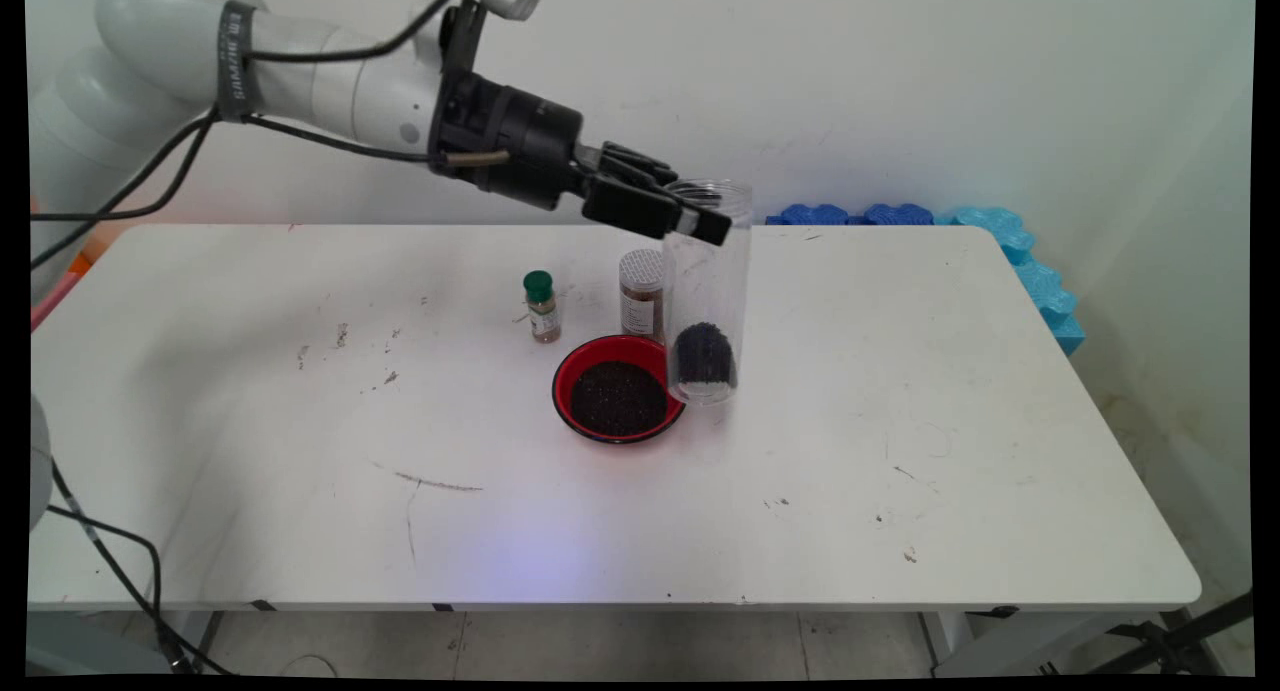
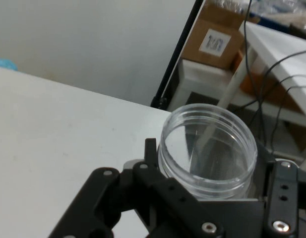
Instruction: Pour the black seasoning powder in the red bowl, then place the picked object on the table
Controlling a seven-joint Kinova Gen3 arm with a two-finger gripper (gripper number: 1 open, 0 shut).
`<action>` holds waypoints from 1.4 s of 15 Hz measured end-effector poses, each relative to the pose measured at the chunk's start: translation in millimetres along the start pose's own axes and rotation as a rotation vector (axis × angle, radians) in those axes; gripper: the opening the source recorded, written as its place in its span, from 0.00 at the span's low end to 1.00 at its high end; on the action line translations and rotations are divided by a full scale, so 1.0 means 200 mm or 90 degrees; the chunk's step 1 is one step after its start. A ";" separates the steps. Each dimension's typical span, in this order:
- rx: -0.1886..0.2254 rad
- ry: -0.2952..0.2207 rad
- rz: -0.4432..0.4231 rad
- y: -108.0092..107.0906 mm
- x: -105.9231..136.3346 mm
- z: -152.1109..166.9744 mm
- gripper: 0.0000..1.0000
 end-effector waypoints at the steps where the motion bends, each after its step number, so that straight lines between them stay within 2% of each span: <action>1: 0.003 -0.003 0.016 0.01 0.01 0.02 0.00; 4: 0.013 -0.017 0.068 0.03 0.03 0.09 0.00; 10: 0.024 -0.035 0.123 0.06 0.00 0.21 0.00; 14: 0.032 -0.042 0.156 0.08 -0.05 0.32 0.00; 21: 0.049 -0.053 0.180 0.09 -0.19 0.46 0.00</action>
